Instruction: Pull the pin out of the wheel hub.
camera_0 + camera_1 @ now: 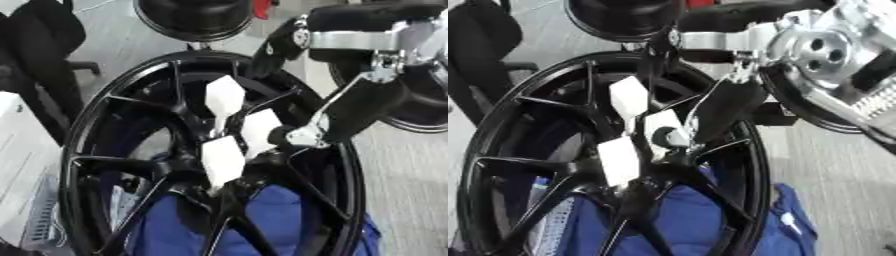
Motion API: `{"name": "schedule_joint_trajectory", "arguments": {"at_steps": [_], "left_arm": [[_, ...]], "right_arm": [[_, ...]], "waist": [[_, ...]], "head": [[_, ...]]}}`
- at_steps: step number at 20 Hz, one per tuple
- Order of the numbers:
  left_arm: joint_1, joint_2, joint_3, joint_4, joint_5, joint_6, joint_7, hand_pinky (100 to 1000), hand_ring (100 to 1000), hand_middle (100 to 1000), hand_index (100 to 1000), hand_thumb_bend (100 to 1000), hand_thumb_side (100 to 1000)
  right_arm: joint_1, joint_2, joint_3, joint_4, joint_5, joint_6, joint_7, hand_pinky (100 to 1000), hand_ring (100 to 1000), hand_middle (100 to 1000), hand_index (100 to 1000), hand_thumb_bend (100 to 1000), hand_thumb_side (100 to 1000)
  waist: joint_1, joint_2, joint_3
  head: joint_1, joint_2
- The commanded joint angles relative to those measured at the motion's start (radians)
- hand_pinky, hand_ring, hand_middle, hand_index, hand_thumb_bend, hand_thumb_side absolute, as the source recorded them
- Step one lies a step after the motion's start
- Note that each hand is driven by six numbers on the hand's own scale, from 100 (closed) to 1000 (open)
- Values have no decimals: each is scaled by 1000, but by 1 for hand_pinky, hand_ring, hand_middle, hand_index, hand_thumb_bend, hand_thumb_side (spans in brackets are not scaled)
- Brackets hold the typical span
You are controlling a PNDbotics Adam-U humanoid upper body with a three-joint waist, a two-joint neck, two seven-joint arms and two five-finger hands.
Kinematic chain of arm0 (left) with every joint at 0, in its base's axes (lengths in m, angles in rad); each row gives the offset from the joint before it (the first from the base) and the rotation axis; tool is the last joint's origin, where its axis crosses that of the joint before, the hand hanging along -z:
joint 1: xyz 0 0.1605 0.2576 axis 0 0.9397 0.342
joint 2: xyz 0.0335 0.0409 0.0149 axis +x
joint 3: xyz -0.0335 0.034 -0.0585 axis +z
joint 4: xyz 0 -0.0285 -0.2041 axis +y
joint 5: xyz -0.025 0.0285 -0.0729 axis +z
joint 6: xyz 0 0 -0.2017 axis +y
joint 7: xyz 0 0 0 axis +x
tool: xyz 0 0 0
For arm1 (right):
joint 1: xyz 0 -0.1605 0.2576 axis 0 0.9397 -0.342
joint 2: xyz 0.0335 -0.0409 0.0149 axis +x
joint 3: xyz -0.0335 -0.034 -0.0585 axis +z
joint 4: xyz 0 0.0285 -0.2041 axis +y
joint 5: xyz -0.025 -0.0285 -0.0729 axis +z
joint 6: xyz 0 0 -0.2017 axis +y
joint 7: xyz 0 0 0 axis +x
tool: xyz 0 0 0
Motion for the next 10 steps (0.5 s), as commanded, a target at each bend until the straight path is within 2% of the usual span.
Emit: {"name": "schedule_joint_trajectory", "arguments": {"at_steps": [1, 5, 10], "left_arm": [[-6, 19, 1, -16, -3, -1, -2, 847, 758, 572, 726, 100, 680], [-7, 17, 1, -16, -4, -1, -2, 848, 758, 572, 726, 100, 680], [-7, 16, 1, -16, -5, 0, -1, 848, 758, 572, 726, 100, 681]], "right_arm": [[-3, -36, -19, -12, -27, 91, 60, 865, 826, 761, 838, 426, 294], [12, -41, -17, -12, -64, 100, 41, 860, 823, 758, 841, 425, 292], [17, -38, -7, -12, -92, 110, 28, 857, 823, 759, 842, 429, 285]], "waist": [[7, -14, 0], [6, -11, 1], [6, -6, 1]], "head": [[1, 19], [-19, 44], [-41, 59]]}}
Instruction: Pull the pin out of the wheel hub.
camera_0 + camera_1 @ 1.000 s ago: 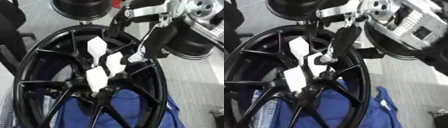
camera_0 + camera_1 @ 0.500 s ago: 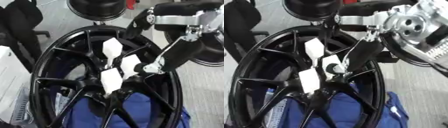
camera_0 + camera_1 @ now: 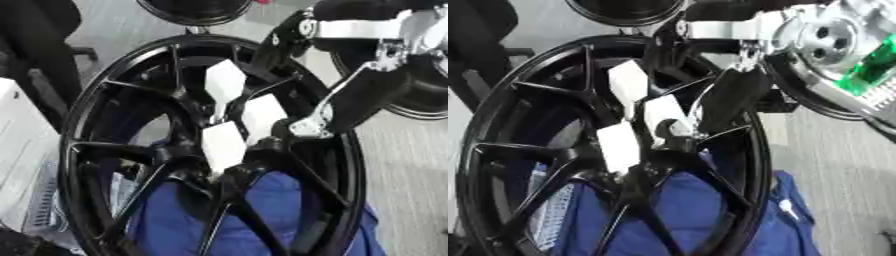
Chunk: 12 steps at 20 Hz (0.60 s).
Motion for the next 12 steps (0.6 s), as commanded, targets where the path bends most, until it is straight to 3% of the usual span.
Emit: {"name": "schedule_joint_trajectory", "arguments": {"at_steps": [1, 12], "left_arm": [[-7, 16, 1, -16, -4, 0, -1, 848, 758, 572, 726, 100, 681], [-4, 11, 1, -16, -10, 2, -2, 849, 758, 572, 726, 100, 686]], "right_arm": [[-9, -25, -7, -12, -21, 77, 61, 857, 823, 759, 841, 430, 284], [-16, -3, 11, -12, -23, 92, 58, 855, 827, 769, 839, 433, 274]], "waist": [[9, -16, 0], [6, 0, -2]], "head": [[-16, 11], [-38, 2]]}}
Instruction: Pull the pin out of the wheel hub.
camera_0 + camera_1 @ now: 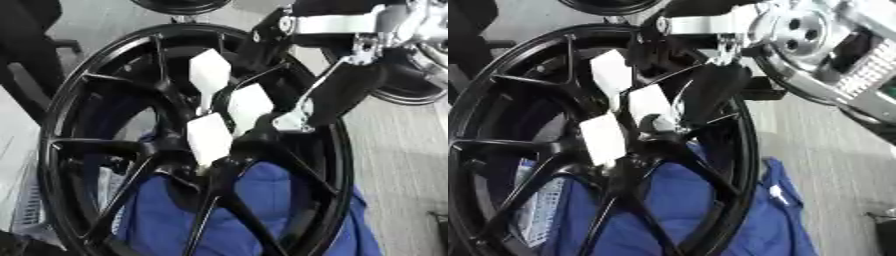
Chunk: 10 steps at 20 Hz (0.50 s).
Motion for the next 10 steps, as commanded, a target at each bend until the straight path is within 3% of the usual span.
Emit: {"name": "schedule_joint_trajectory", "arguments": {"at_steps": [1, 10], "left_arm": [[-5, 11, 1, -16, -7, 2, -1, 849, 758, 572, 726, 100, 686], [-8, 9, 2, -16, -13, 2, -1, 850, 758, 572, 725, 100, 690]], "right_arm": [[-16, -10, -6, -12, -4, 81, 71, 855, 827, 769, 839, 433, 274], [-13, -10, 2, -12, 7, 76, 89, 861, 831, 773, 828, 434, 262]], "waist": [[6, -14, -1], [1, 9, -1]], "head": [[-4, -9], [2, -26]]}}
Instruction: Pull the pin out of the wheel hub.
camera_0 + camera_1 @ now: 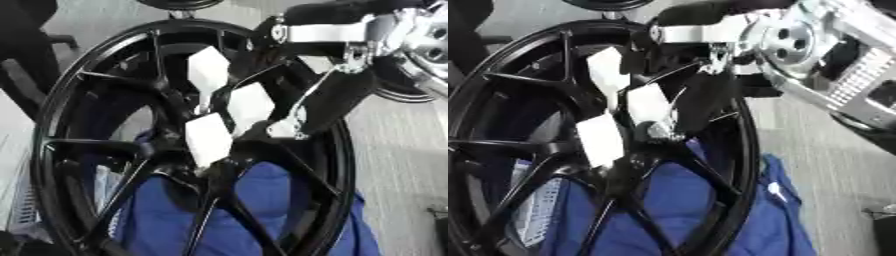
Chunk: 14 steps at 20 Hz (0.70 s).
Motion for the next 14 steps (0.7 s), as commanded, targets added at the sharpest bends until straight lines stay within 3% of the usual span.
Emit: {"name": "schedule_joint_trajectory", "arguments": {"at_steps": [1, 14], "left_arm": [[-9, 9, 1, -16, -8, 2, -1, 850, 758, 572, 725, 100, 690], [-13, 5, 0, -16, -13, 3, -3, 851, 758, 572, 725, 100, 693]], "right_arm": [[-13, -18, -10, -12, 8, 79, 87, 861, 829, 772, 827, 432, 261], [-17, -5, 1, -12, 1, 98, 89, 857, 809, 743, 803, 404, 203]], "waist": [[7, -13, -1], [1, 4, 2]], "head": [[2, -17], [3, -23]]}}
